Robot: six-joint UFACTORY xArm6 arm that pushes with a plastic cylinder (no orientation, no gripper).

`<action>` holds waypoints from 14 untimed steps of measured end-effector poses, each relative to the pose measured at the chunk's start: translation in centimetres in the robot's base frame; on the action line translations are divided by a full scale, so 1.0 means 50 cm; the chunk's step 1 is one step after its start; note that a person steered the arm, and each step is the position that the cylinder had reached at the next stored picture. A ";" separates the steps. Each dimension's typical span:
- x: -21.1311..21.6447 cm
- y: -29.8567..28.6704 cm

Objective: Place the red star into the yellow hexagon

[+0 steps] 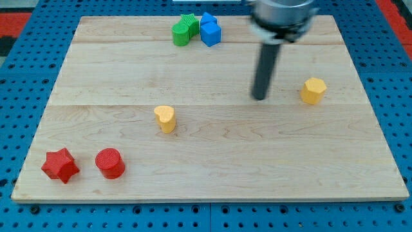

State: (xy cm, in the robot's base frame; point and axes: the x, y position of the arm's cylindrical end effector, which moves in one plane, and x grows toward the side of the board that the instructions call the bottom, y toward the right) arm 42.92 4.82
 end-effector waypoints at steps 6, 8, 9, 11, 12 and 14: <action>0.275 -0.670; 0.287 -0.484; 0.274 -0.364; 0.221 -0.211; 0.180 -0.143; 0.155 -0.061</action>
State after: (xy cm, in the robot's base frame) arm 50.67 1.76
